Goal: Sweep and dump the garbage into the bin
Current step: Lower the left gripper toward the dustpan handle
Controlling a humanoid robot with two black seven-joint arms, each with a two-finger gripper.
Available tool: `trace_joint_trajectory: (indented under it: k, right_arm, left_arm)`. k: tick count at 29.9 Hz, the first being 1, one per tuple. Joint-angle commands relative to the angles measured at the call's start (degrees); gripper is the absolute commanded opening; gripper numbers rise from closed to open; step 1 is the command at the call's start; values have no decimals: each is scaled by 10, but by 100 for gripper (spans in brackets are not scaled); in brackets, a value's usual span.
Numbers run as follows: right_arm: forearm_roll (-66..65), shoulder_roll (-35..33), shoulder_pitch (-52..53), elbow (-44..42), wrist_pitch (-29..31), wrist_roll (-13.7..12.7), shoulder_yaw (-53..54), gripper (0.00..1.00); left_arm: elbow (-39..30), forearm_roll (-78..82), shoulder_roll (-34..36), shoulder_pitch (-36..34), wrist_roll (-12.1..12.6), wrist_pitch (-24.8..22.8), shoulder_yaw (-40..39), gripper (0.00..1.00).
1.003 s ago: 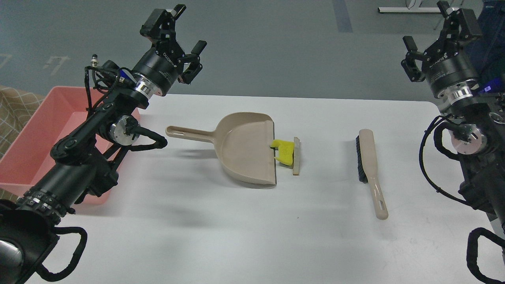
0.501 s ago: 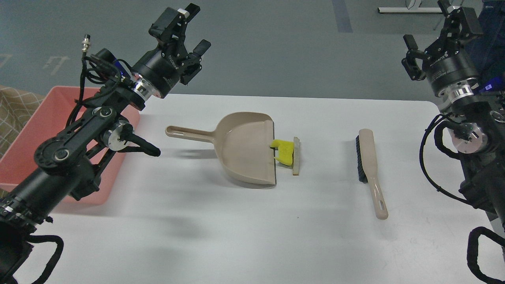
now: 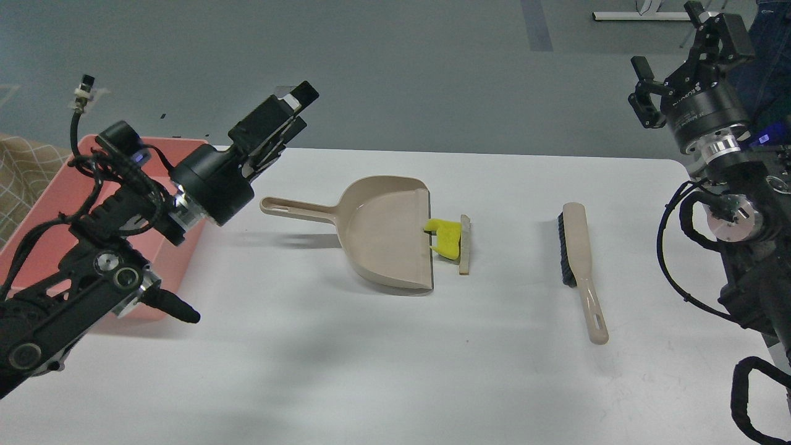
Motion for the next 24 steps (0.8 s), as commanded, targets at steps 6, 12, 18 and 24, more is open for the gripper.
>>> trace_joint_trajectory:
  k: [6, 12, 18, 24]
  right_arm:
    - [0, 0, -1, -1, 0, 0, -1, 100]
    - [0, -1, 2, 0, -1, 0, -13, 100]
    - [0, 0, -1, 0, -1, 0, -13, 100]
    - [0, 0, -1, 0, -1, 0, -15, 100]
  left_arm:
    - [12, 114, -100, 63, 30, 39, 3, 97]
    - [65, 148, -138, 69, 49, 87, 28, 97]
    - [77, 142, -141, 102, 74, 147, 47, 97]
    - [93, 141, -168, 129, 78, 153, 47, 97]
